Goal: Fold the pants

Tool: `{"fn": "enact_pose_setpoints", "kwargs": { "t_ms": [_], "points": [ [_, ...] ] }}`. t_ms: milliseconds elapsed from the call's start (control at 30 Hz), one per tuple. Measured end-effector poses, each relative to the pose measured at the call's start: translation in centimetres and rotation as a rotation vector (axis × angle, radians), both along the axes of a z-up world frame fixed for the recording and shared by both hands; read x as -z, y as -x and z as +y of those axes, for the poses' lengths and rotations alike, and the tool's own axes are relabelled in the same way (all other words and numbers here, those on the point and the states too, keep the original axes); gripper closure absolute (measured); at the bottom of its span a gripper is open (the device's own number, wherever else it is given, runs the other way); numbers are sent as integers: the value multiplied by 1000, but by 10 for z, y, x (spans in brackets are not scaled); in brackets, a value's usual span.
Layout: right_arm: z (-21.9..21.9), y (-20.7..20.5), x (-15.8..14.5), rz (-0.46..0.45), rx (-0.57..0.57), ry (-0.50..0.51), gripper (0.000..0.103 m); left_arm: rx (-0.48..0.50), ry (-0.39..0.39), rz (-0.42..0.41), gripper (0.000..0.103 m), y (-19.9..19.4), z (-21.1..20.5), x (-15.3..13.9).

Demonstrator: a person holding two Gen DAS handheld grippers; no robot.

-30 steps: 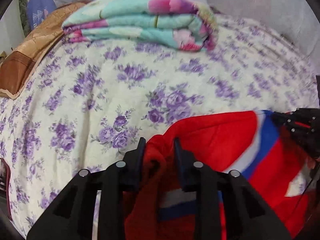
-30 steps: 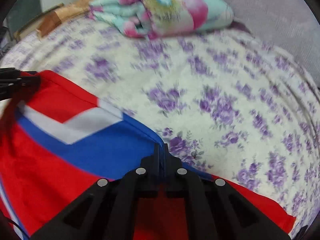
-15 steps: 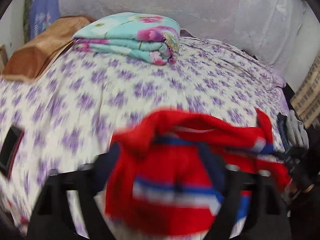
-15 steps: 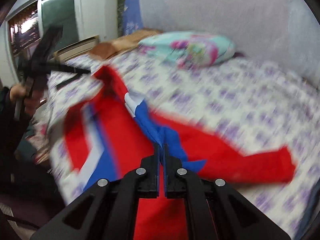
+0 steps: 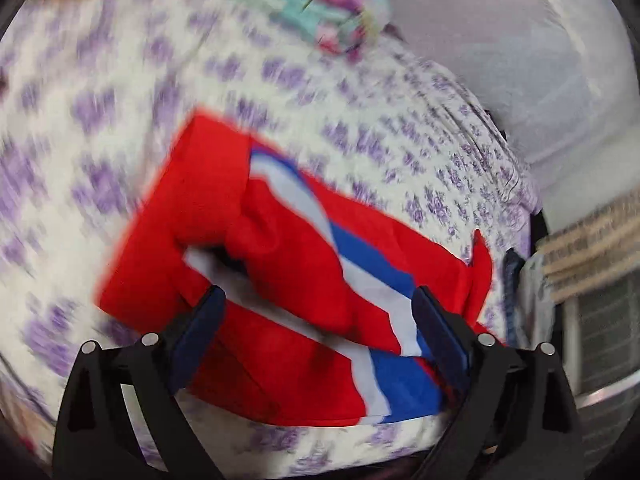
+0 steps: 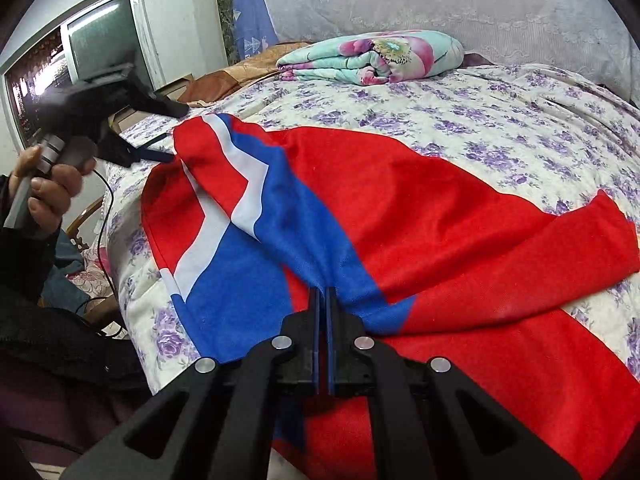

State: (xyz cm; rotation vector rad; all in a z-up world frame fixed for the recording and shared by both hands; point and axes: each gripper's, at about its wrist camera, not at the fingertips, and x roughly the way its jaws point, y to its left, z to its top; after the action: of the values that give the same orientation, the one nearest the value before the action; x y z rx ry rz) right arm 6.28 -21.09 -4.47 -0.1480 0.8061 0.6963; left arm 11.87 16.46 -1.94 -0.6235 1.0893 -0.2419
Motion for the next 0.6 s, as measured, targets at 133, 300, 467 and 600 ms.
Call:
{"fn": "enact_pose_setpoints", "kwargs": {
  "t_ms": [133, 300, 467, 600],
  "points": [
    [-2, -3, 5, 9, 4, -7, 100, -67, 10, -13, 16, -12, 6, 7],
    [-4, 4, -8, -28, 6, -34, 100, -71, -5, -54, 89, -24, 12, -2],
    [-11, 33, -49, -93, -61, -89, 100, -50, -93, -134, 90, 14, 14, -35],
    [5, 47, -32, -58, -117, 18, 100, -35, -158, -89, 89, 35, 24, -13]
  ]
}}
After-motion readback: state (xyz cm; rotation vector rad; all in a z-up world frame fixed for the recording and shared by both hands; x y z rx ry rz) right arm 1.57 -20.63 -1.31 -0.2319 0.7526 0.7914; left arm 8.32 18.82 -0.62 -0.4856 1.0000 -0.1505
